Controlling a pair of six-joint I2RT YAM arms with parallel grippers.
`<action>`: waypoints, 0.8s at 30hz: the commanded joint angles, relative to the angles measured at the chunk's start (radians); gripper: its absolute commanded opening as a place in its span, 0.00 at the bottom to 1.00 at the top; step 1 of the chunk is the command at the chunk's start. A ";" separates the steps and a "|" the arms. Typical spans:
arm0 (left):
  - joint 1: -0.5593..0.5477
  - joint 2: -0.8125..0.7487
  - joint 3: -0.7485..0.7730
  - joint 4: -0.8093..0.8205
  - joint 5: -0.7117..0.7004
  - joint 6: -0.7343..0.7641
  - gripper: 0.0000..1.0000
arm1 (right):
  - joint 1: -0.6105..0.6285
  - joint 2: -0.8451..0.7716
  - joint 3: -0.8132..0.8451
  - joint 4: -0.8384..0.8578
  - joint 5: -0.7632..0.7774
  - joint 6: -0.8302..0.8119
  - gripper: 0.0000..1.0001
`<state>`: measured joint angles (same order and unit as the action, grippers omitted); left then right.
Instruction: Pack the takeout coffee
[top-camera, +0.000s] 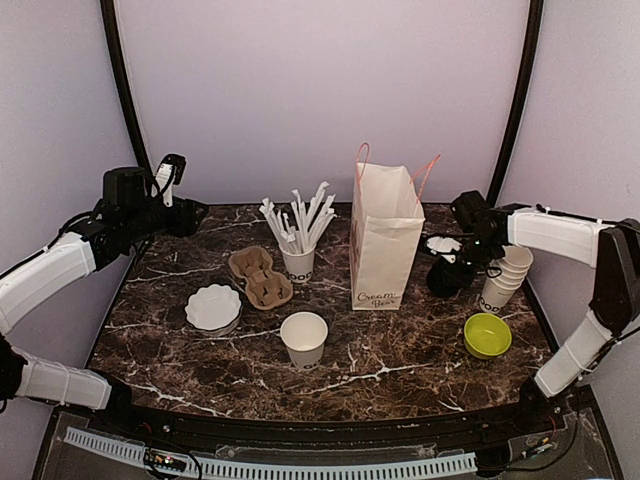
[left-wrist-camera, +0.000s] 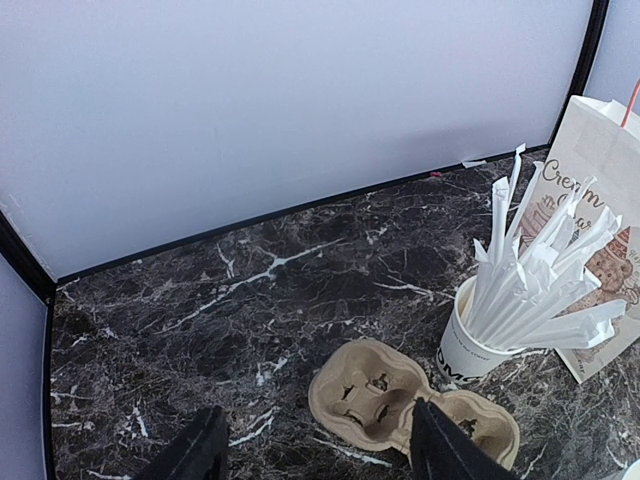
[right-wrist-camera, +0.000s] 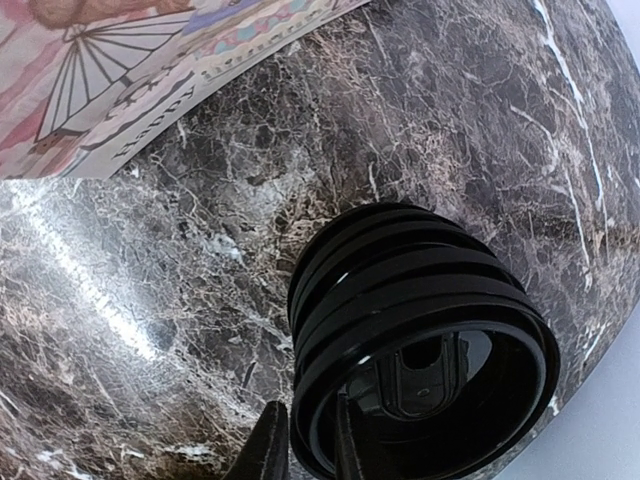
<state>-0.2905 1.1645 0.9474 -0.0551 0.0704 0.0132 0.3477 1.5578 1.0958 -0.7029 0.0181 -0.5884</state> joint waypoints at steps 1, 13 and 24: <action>0.004 -0.019 0.025 0.000 0.012 -0.010 0.64 | -0.004 0.013 0.023 0.009 -0.012 0.015 0.14; 0.004 -0.021 0.027 -0.001 0.016 -0.010 0.65 | -0.004 0.023 0.022 0.015 -0.001 0.038 0.15; 0.004 -0.020 0.025 0.000 0.016 -0.010 0.64 | -0.004 -0.044 0.061 -0.045 0.003 0.062 0.03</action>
<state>-0.2905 1.1645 0.9474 -0.0551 0.0711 0.0132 0.3477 1.5677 1.1061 -0.7155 0.0193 -0.5564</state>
